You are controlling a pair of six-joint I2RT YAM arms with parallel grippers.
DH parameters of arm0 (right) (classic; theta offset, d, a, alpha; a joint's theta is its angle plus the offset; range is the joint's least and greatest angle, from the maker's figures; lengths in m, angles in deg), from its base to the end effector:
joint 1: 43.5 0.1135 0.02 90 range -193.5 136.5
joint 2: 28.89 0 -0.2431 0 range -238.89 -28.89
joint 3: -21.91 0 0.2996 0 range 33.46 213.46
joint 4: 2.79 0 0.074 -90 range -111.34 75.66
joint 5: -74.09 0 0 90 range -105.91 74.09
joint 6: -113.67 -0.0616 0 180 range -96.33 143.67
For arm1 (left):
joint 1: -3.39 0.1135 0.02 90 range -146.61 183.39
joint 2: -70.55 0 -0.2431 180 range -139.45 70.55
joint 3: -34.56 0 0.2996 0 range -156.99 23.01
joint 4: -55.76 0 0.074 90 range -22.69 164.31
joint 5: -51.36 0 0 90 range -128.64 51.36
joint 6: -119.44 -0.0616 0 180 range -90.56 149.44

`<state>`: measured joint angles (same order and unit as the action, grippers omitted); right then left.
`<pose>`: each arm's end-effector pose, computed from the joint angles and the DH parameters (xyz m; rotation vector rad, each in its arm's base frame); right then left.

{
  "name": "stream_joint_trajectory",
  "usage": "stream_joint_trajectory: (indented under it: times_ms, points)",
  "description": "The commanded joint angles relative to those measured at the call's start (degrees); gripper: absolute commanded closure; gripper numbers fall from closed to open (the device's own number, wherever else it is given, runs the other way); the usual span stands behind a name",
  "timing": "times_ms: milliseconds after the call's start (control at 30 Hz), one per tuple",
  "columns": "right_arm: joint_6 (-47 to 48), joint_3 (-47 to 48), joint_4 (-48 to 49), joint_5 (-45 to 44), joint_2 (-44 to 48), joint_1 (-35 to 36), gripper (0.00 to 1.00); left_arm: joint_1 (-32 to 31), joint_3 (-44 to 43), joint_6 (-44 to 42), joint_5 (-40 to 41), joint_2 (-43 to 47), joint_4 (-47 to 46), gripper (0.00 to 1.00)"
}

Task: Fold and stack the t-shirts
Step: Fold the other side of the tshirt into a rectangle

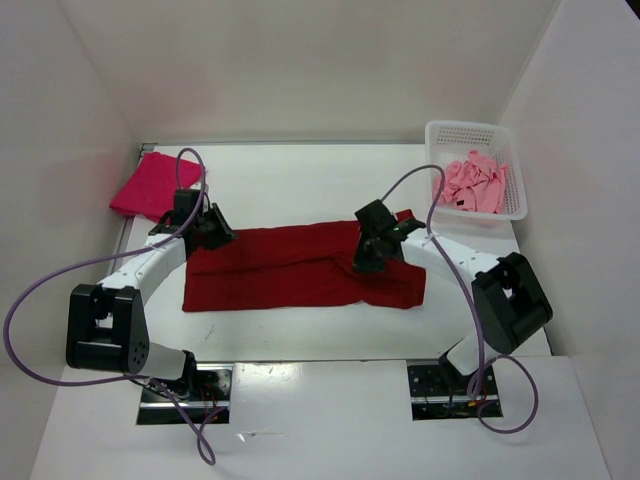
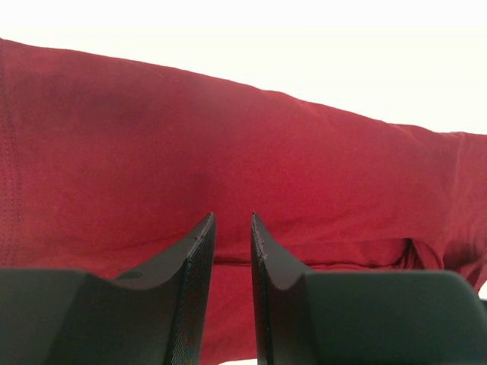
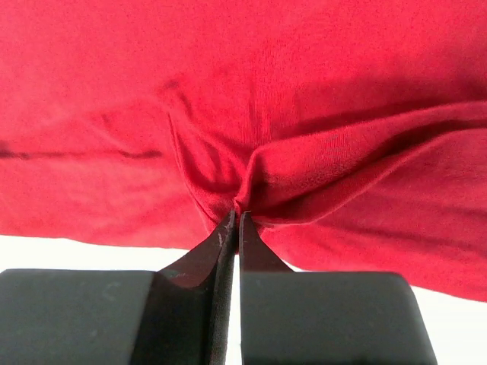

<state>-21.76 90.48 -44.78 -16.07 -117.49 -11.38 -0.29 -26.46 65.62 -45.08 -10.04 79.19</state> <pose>0.3043 0.1908 0.1342 0.3171 2.7096 0.4227 0.3602 -0.0301 0.1608 -0.6060 2.2858 -0.4754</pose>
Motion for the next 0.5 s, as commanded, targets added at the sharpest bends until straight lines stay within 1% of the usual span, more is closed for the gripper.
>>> stream_joint_trajectory:
  times_ms: [0, 100, 133, 233, 333, 433, 467]
  points:
    - [-4.6, -1.5, 0.3, 1.3, 2.5, 4.1, 0.96, 0.1, -0.9, -0.5, -1.1, 0.0, -1.7, 0.68]
    - [-6.7, -1.5, 0.8, 3.2, 2.5, 6.0, 0.93, 0.1, -0.9, -0.5, -1.1, 0.0, -1.7, 0.68]
    - [-7.2, -1.5, 0.8, 3.2, 2.5, 7.1, 0.87, 0.1, -1.4, -0.5, -1.1, 0.0, -1.7, 0.68]
    - [-8.0, -1.5, 0.3, 3.9, 4.8, 8.3, 0.77, 0.1, -1.4, -0.5, -1.1, 0.0, -1.7, 0.68]
    - [-7.0, -0.3, -1.9, 1.4, 6.5, 8.3, 0.77, 0.1, -1.4, -0.5, -1.1, 0.0, -1.7, 0.68]
    - [-4.3, 1.7, -3.3, -0.1, 7.0, 6.0, 0.77, 0.1, -2.0, -0.5, -1.6, 0.0, -1.7, 0.68]
    - [-3.8, 1.7, -3.3, -1.0, 7.0, 4.0, 0.77, 0.1, -2.0, -0.5, -1.6, 0.0, -1.7, 0.68]
